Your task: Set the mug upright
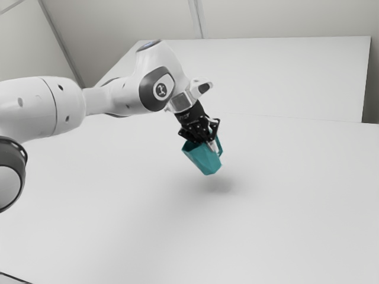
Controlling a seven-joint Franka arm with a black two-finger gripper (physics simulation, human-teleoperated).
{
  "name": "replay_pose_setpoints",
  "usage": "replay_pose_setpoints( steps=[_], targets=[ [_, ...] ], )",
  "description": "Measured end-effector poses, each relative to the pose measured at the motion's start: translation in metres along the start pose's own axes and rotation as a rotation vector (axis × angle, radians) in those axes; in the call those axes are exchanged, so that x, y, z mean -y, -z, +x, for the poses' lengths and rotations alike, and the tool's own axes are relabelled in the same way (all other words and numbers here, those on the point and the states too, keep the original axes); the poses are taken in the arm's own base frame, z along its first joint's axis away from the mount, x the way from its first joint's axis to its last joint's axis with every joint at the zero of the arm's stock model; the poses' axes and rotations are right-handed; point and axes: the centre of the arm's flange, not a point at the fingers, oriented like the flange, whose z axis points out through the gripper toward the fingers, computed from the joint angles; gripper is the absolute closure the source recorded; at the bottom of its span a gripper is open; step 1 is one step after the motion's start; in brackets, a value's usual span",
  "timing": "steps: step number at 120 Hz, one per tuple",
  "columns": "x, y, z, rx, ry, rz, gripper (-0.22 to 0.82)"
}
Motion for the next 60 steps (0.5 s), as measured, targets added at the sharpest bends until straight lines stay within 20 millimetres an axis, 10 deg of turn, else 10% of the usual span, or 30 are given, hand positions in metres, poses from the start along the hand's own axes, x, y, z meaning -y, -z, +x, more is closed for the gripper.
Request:
replay_pose_setpoints(
  steps=[60],
  targets=[
    [0.089,0.038,-0.041,-0.047,-0.022,0.284,0.79]
  ],
)
